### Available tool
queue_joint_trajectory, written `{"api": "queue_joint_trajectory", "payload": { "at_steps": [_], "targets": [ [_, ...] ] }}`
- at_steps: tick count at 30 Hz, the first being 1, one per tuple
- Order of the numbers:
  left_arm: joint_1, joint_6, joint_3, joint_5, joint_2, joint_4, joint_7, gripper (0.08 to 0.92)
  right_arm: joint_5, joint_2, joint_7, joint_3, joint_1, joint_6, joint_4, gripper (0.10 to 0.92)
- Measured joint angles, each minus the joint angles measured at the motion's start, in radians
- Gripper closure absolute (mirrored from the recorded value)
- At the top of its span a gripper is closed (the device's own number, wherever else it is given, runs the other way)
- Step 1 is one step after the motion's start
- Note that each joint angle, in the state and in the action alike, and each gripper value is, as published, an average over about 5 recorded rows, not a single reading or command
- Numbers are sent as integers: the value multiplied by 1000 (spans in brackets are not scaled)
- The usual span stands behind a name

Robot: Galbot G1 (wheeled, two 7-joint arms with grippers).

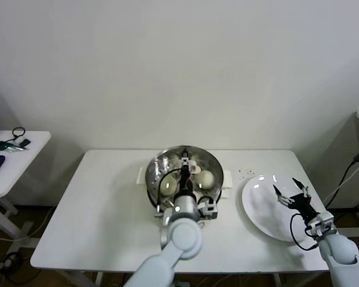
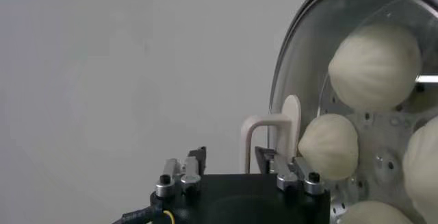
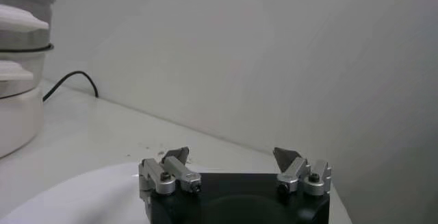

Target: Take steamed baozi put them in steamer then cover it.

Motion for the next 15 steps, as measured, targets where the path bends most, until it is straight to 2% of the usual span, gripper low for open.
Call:
{"api": "queue_joint_trajectory", "payload": {
  "at_steps": [8, 15],
  "targets": [
    [22, 0, 0, -37, 35, -66, -1, 206, 8, -7, 5, 9, -8, -50, 28, 203],
    [55, 1, -9, -79, 74, -132, -11, 177, 9, -8, 7, 16, -15, -91, 54, 203]
  ]
}}
